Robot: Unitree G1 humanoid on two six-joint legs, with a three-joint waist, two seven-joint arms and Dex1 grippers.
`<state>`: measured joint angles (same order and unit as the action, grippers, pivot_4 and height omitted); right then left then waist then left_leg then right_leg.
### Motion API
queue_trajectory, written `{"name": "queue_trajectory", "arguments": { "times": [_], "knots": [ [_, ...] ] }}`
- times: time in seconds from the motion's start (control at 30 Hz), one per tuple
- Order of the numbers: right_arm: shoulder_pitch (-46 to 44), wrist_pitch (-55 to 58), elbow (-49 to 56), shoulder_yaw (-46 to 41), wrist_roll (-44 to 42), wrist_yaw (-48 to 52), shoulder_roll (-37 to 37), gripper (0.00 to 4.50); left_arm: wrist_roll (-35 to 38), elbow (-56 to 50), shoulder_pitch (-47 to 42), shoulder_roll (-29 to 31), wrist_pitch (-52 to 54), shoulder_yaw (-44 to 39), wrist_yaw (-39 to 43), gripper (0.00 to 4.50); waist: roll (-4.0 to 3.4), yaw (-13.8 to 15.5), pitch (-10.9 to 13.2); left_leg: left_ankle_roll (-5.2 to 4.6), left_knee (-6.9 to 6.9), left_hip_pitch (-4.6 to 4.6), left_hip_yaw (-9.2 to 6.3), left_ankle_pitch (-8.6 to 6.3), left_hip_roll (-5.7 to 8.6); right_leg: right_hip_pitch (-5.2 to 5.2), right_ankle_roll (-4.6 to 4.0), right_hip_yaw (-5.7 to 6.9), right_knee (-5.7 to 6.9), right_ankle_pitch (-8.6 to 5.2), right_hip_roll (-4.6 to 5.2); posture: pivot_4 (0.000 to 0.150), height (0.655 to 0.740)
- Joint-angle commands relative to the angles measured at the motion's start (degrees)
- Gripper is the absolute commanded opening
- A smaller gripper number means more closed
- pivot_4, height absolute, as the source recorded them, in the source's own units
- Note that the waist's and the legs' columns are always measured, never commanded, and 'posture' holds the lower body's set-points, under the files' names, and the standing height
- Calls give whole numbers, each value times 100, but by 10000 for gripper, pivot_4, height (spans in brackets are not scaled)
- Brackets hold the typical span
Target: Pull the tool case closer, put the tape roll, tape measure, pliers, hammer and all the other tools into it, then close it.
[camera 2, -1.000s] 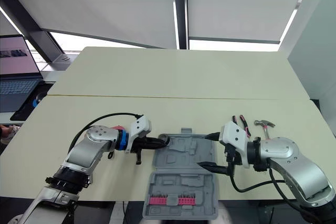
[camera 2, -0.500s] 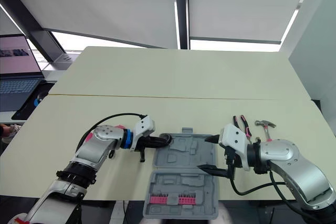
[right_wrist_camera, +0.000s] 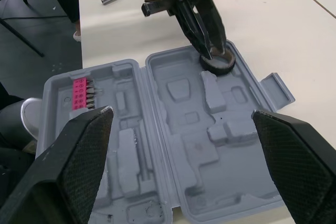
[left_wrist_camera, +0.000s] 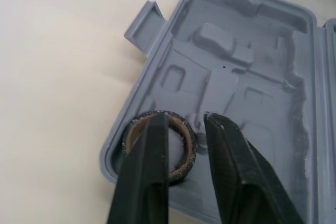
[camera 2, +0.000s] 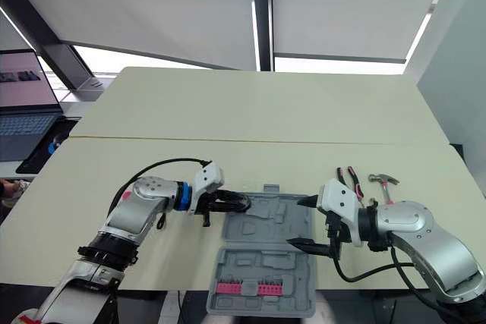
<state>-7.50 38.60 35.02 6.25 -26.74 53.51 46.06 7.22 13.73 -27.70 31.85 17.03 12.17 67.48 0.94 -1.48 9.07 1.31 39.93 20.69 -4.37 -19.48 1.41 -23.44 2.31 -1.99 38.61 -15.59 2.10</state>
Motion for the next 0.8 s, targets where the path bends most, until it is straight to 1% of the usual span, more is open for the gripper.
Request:
{"name": "queue_trajectory", "arguments": {
  "times": [0.03, 0.1, 0.13, 0.23, 0.37, 0.47, 0.5, 0.6, 0.8],
  "knots": [
    [-47, -26, 183, -137, -115, -22, 32, 45000, 285, -566, 60, 184, 208, -280, 2, 22095, 0, -1, 0, 0, 0, 0, -1, 0, -1, -1, 0, 1, 0, 0, 0, 1500, 7400],
    [-53, -34, 175, -131, -122, -27, 30, 45000, 224, -622, 125, 294, 89, -236, 43, 28579, 0, -1, 0, 0, 0, 0, 0, 0, -1, -1, 0, 0, 0, 0, 0, 1500, 7400],
    [-57, -40, 171, -123, -119, -33, 28, 45000, 244, -649, 167, 317, -1, -225, 86, 31084, -1, -1, 0, 0, 0, 0, 0, 0, -1, 0, 0, 0, -1, 0, 0, 1500, 7400],
    [-90, -47, 163, -92, -117, -48, 5, 45000, 212, -662, 271, 365, -323, -158, 180, 31084, 0, 0, 0, 0, 0, 0, 0, 0, 0, 0, 0, 0, -1, 0, 0, 1500, 7400],
    [-105, -50, 162, -78, -118, -45, 5, 45000, 256, -416, 248, 290, -639, -186, 276, 31084, 0, 13, 0, 0, 0, 2, -1, 0, 0, 0, 0, 2, -1, 0, 1, 1500, 7400],
    [-96, -45, 180, -69, -122, -48, 5, 45000, 208, -204, 191, 255, -818, -149, 292, 25701, 0, 12, 0, 0, 0, 1, 1, 0, 1, 1, 0, 1, -2, 0, 2, 1500, 7400],
    [-92, -44, 188, -68, -123, -51, 5, 45000, 190, -153, 177, 242, -870, -134, 296, 22088, 0, 10, 0, 0, 0, 1, 1, 0, 1, 0, 0, 1, -2, 0, 2, 1500, 7400],
    [-88, -50, 196, -68, -120, -58, 5, 45000, 129, -41, 145, 214, -1004, -70, 338, 13049, 0, 9, 0, 0, 0, 2, 0, 0, 1, 0, 0, 2, -2, 0, 1, 1500, 7400],
    [-74, -97, 178, -48, -91, -79, 0, 45000, 7, 202, 45, 112, -1181, -40, 288, 13049, 0, 7, 0, 0, 0, 1, 0, 0, 1, 0, 0, 3, -2, 0, 1, 1500, 7400]
  ]
}}
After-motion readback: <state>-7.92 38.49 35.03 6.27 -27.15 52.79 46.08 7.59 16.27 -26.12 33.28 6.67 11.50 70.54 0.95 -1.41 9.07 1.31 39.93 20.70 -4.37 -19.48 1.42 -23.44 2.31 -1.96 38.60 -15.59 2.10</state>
